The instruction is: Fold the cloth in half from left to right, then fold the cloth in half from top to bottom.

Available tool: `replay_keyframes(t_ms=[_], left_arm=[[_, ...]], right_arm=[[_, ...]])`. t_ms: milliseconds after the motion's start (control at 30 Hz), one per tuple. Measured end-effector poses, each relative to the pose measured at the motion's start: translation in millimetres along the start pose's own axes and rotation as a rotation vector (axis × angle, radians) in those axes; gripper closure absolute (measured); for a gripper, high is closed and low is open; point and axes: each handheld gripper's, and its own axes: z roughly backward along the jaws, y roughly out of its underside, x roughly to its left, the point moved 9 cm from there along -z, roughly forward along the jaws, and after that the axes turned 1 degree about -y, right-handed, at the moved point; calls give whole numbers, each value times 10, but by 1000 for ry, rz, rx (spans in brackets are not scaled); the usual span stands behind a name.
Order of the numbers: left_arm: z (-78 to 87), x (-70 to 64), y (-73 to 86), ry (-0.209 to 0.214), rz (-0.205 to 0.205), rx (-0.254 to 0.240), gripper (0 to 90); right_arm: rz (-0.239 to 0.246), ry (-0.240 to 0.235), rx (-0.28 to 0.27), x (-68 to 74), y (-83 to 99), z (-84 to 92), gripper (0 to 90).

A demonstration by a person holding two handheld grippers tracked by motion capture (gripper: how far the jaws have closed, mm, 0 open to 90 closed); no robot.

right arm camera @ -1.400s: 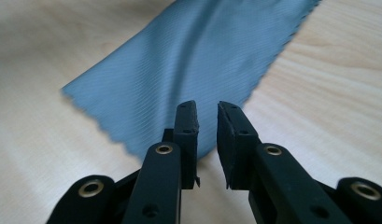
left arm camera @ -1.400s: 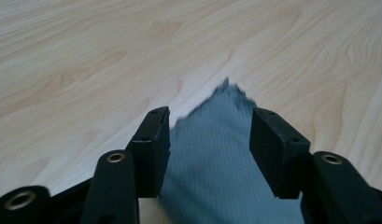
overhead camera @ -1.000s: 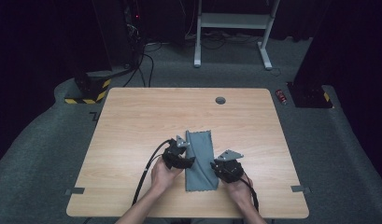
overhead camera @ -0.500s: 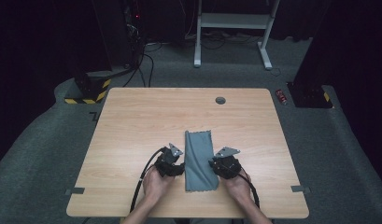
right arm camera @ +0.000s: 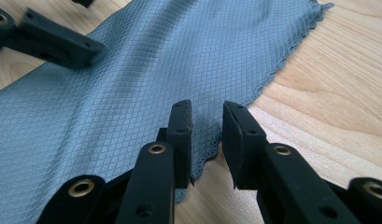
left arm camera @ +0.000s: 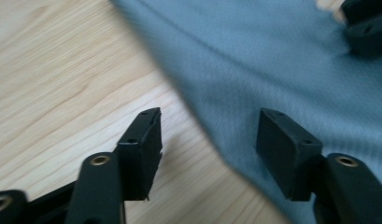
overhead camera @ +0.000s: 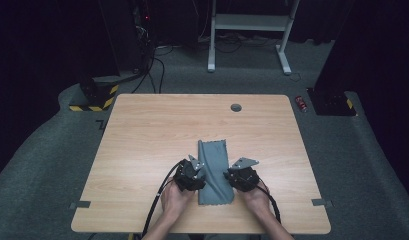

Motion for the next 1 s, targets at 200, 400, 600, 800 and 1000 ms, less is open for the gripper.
replay_keyframes(t_ms=[200, 400, 600, 800, 1000], left_arm=[[76, 102, 113, 29, 72, 56, 437], [106, 15, -139, 101, 55, -76, 417], [-84, -111, -466, 175, -11, -149, 427], [-300, 28, -382, 144, -28, -64, 437], [-313, 280, -269, 99, 38, -52, 427]], right_arm=[[12, -6, 2, -7, -4, -3, 729], [26, 10, 6, 4, -9, -1, 731], [20, 0, 5, -2, -6, -2, 730], [6, -19, 1, -12, -2, -4, 729], [6, -17, -7, -11, 4, -2, 731]])
